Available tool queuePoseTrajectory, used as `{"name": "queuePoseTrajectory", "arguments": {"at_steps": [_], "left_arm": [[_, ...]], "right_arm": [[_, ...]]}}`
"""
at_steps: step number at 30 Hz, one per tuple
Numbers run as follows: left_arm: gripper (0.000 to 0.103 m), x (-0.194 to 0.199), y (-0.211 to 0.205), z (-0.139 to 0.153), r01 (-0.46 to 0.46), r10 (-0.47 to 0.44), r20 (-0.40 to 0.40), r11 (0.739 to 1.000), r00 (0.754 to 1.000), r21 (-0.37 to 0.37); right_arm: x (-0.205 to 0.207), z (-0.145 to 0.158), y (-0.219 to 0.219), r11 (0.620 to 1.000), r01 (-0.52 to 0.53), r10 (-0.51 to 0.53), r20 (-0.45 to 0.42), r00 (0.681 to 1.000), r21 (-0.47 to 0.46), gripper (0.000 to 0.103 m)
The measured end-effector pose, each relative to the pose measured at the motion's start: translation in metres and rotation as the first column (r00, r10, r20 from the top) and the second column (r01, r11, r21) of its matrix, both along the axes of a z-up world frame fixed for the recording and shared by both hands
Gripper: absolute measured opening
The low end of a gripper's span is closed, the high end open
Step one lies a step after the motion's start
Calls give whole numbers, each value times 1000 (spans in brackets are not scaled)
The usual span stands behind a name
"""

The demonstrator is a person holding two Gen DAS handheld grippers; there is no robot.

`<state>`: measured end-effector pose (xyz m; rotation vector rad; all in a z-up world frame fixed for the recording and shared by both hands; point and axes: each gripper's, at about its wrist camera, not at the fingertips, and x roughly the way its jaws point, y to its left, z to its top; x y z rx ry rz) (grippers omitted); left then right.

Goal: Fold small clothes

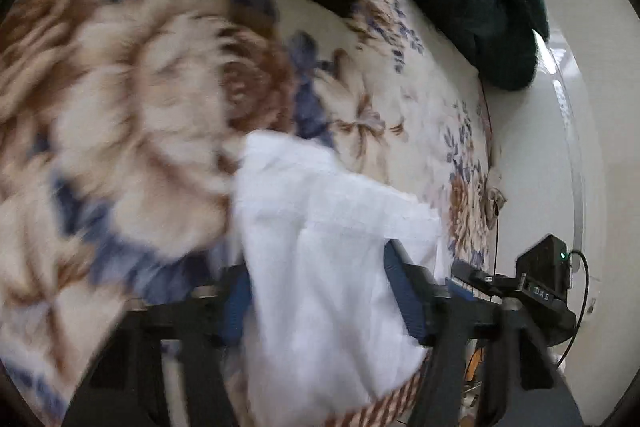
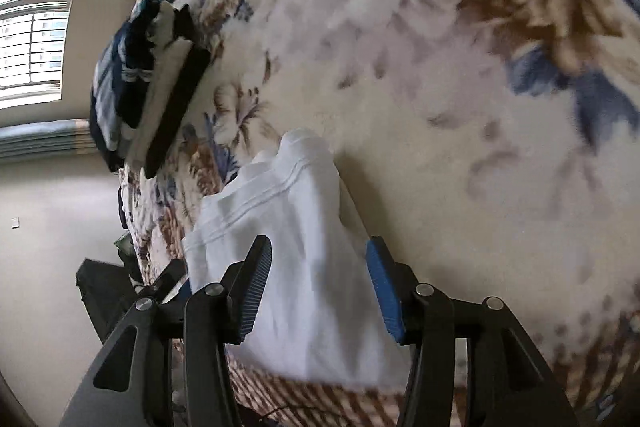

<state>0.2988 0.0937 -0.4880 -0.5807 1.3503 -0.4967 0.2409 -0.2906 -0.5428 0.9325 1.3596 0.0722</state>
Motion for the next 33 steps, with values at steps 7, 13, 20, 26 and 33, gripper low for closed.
{"name": "queuePoseTrajectory", "arguments": {"at_steps": [7,13,20,26,33], "left_arm": [[2,46,-12,6,77,-79,48,996,996,50],[49,8,31,20,8,-8,-44,1000,999,-3],[55,-84,11,5,49,-43,-67,995,997,83],[12,-98,-11,5,93,-99,39,986,994,138],[11,-88,-5,17,226,-237,53,961,970,160]], "right_arm": [[16,13,-15,988,88,-84,38,996,-123,2],[4,13,-21,999,31,-33,-40,999,-38,19],[-52,13,-2,988,-153,152,-84,985,-4,44],[-67,-4,27,952,-304,299,-95,949,-35,9],[-64,14,22,949,-295,287,-76,955,-114,5]]}}
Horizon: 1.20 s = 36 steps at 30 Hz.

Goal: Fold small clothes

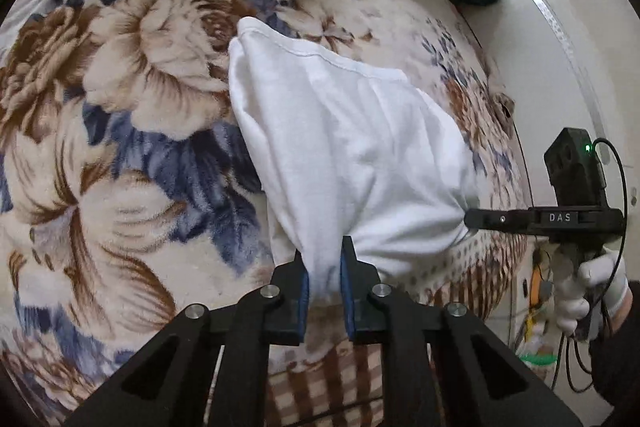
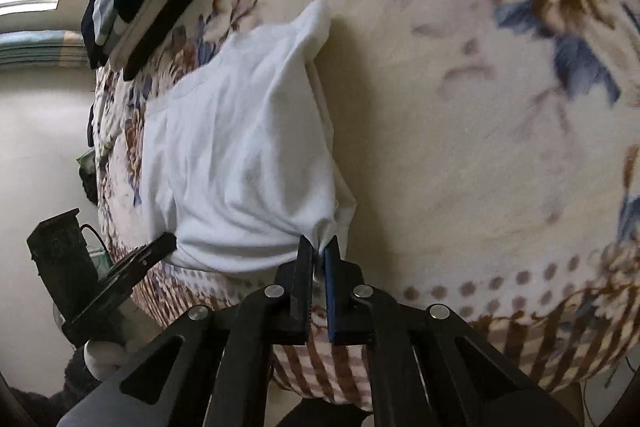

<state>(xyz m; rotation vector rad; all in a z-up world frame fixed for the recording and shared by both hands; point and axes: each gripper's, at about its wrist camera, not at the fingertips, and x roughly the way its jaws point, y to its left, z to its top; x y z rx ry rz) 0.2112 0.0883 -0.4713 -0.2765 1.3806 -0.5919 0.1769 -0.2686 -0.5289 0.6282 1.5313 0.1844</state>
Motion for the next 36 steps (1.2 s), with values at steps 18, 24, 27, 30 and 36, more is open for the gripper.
{"name": "queuePoseTrajectory", "arguments": {"at_steps": [18,24,27,30,36], "left_arm": [[16,-23,-14,-30,86,-87,-1,989,996,124],[23,-23,3,-22,113,-107,-138,993,985,37],[27,-19,27,-1,40,-41,-147,999,988,-9],[31,10,43,7,-102,93,-117,992,989,-78],[37,84,18,-21,-184,176,-83,977,981,-107]], "right_arm": [[1,-14,41,931,-294,292,-41,956,-215,6],[-5,-14,29,944,-299,280,-147,949,-137,15],[-6,8,-8,988,-141,132,-128,983,-67,44],[4,17,-41,999,44,-44,-81,996,-1,49],[54,-18,-59,959,266,-264,-34,964,100,50]]}}
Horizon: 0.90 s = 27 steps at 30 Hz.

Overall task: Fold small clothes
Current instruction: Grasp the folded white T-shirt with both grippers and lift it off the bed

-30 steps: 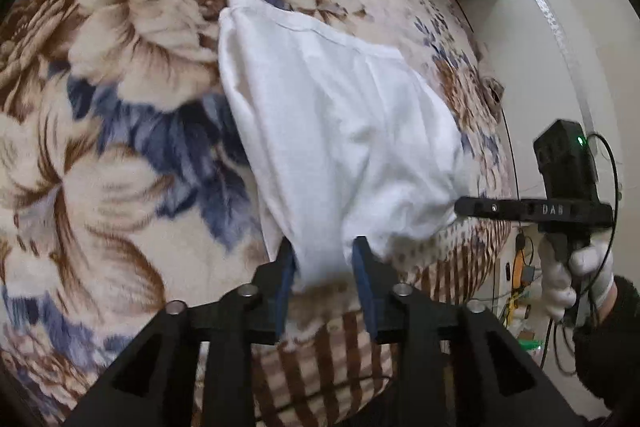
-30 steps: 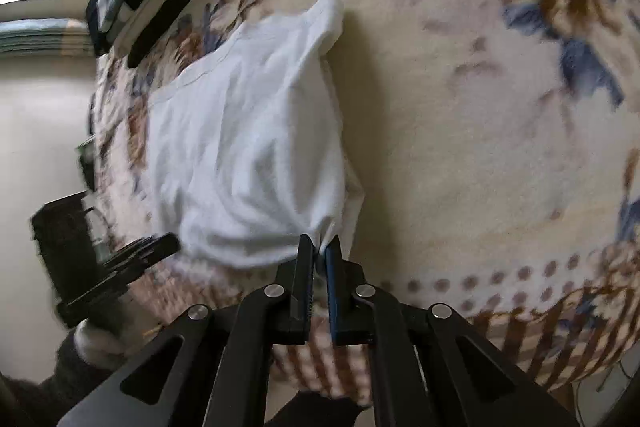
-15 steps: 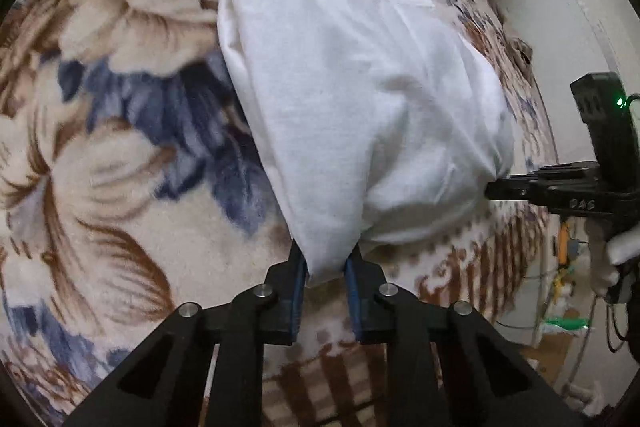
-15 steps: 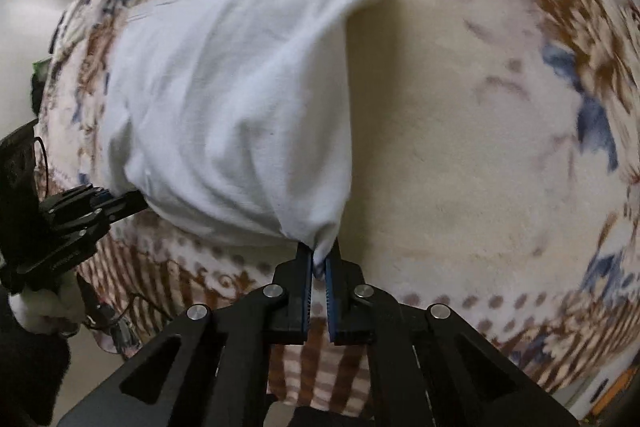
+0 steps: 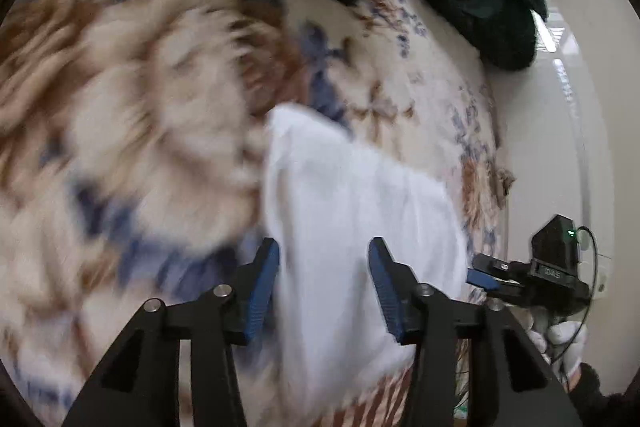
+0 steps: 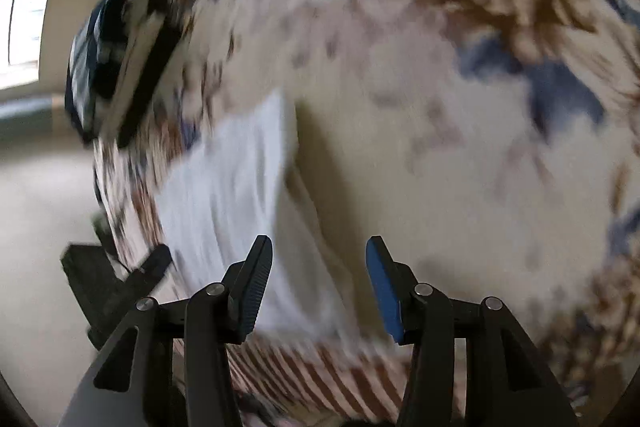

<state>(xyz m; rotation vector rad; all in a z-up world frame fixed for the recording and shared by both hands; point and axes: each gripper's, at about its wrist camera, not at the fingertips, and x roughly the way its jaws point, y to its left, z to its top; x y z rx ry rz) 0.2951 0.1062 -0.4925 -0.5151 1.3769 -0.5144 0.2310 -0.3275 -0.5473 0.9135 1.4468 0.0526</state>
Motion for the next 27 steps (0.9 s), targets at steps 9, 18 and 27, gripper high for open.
{"name": "queuePoseTrajectory", "arguments": {"at_steps": [9,18,27], "left_arm": [[1,28,-7,17,-7,-1,117,998,993,68],[2,56,-6,-23,18,-20,18,994,1000,111],[68,4,57,-11,-242,231,-89,959,969,-147]], "right_arm": [[30,27,30,985,19,2,125,992,-171,2],[41,12,30,975,5,14,84,996,-223,2],[13,-1,2,1000,2,-2,59,998,-8,56]]}}
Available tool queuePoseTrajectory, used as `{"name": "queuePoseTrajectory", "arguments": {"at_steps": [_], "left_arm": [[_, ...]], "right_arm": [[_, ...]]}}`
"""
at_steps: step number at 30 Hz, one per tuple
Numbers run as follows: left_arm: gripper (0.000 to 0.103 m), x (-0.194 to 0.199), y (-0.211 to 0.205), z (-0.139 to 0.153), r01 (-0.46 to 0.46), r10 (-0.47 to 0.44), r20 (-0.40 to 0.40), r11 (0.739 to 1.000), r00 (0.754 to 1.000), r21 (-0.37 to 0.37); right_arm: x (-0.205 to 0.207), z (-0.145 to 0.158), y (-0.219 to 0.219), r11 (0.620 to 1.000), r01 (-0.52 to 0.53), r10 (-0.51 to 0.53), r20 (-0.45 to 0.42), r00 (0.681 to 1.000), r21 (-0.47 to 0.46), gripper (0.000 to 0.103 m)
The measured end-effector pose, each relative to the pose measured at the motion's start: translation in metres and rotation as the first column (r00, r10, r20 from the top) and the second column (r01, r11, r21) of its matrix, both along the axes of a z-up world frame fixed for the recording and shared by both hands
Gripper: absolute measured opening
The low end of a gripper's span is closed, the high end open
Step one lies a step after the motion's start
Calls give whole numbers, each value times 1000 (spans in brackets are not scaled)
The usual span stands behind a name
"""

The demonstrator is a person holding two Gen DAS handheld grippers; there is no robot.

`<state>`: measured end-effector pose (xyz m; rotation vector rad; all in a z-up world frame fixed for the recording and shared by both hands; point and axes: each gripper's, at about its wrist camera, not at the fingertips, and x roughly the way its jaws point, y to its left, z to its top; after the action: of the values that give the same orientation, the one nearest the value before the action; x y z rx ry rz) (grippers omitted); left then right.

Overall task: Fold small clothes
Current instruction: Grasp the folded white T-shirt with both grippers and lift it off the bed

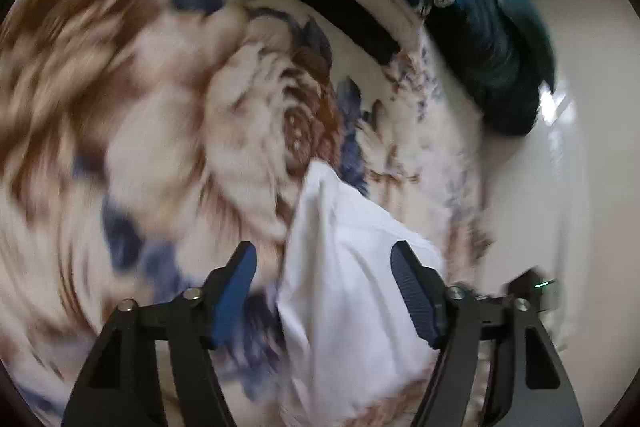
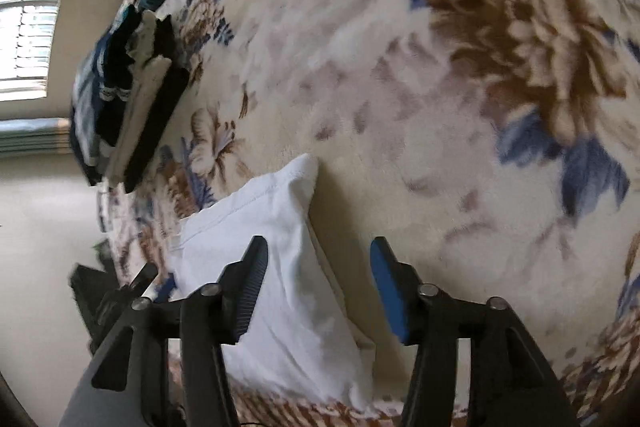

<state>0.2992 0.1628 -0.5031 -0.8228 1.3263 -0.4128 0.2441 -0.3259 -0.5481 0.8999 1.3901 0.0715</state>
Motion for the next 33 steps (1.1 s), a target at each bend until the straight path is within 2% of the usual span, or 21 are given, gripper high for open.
{"name": "queuePoseTrajectory", "arguments": {"at_steps": [2,6,9,13,14,15,16,17,18,20,24,26,30,33], "left_arm": [[68,-16,-2,-15,-17,12,-56,996,998,-92],[68,-26,-31,-46,18,-37,-128,990,991,-142],[68,-19,-51,-54,44,-64,-127,987,990,-152],[65,-13,-58,-48,47,-63,-91,985,994,-166],[51,-13,-59,-46,49,-61,-77,986,995,-160],[42,-14,-60,-42,52,-61,-59,989,996,-141],[29,-15,-61,-39,57,-63,-42,989,997,-137],[20,-16,-61,-35,51,-55,-24,989,998,-139],[19,-17,-62,-32,47,-50,-14,990,999,-135],[17,-18,-63,-26,44,-44,0,991,999,-128],[16,-20,-59,-2,27,-24,21,993,999,-112],[16,-17,-54,16,19,-14,44,994,999,-108],[16,2,-40,67,2,8,99,995,995,-100],[16,35,-25,109,5,9,165,996,986,-87]], "right_arm": [[-8,-13,2,996,-31,32,-16,999,79,59],[-21,-46,15,967,-69,79,-32,996,247,59],[-22,-64,27,936,-74,83,-12,996,344,64],[-16,-71,40,917,-112,105,40,994,382,64],[-15,-70,44,917,-129,118,52,992,379,64],[-14,-68,46,917,-144,129,64,990,373,63],[-14,-65,48,922,-153,135,77,988,356,52],[-14,-64,50,921,-157,137,82,987,355,36],[-14,-62,51,923,-161,140,85,986,349,33],[-14,-52,55,928,-182,156,103,982,324,24],[-7,-28,63,931,-199,167,127,978,305,22],[2,-6,66,927,-219,179,156,972,304,22],[28,41,80,925,-240,185,202,962,295,22],[63,83,97,928,-252,183,254,950,274,21]]}}
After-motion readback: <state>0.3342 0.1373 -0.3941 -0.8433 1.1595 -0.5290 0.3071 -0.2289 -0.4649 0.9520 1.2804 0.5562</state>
